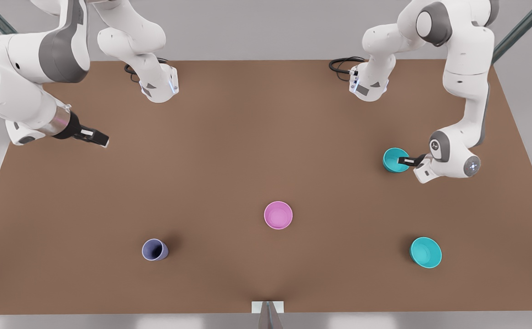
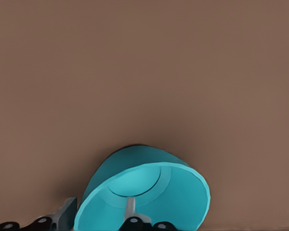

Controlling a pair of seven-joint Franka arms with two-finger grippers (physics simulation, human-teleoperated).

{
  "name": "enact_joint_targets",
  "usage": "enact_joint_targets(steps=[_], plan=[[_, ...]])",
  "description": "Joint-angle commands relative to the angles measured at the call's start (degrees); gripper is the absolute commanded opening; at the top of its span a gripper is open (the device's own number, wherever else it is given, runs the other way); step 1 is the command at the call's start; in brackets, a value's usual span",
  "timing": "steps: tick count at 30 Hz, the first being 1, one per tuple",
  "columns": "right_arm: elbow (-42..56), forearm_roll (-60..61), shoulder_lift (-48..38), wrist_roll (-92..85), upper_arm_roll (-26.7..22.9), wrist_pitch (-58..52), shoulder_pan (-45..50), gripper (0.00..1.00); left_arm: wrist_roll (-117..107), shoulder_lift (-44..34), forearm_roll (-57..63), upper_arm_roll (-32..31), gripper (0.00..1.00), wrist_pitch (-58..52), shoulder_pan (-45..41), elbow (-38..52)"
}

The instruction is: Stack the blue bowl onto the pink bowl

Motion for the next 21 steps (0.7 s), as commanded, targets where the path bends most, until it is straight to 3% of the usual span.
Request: enact_joint_targets(steps=[1, 5, 8, 11, 14, 19, 21], plan=[[-0.1, 0.0, 0.1, -16.5, -0.1, -0.7, 0.6, 1.00, 13.6, 0.2, -2.0, -0.1, 0.44, 0.3, -0.1, 0.0], [-0.1, 0.0, 0.0, -16.5, -0.1, -1.0, 0.6, 1.00, 13.6, 0.1, -2.4, -0.1, 0.21, 0.0, -0.1, 0.4], [-0.7, 0.0, 0.1, -16.5, -0.1, -1.6, 0.6, 1.00, 11.6, -2.0, -2.4, -0.3, 0.21, -4.4, -0.8, 4.2], [-0.9, 0.0, 0.1, -16.5, -0.1, -1.6, 0.6, 1.00, -10.9, -4.4, -5.0, -3.2, 0.21, -7.2, -9.5, 12.3], [-1.3, 0.0, 0.1, -16.7, -0.2, -1.5, 0.6, 1.00, -31.4, 8.1, -4.9, -7.0, 0.21, -16.7, -13.9, 34.4], [-2.6, -0.1, 0.3, -16.7, -0.6, -1.5, 0.6, 1.00, -61.0, 23.9, -7.5, -8.4, 0.21, -20.2, -24.2, 56.8], [-2.7, -0.2, 0.3, -16.7, -0.7, -1.4, 0.6, 1.00, -71.3, 26.0, -7.6, -8.4, 0.21, -20.2, -27.6, 60.7]])
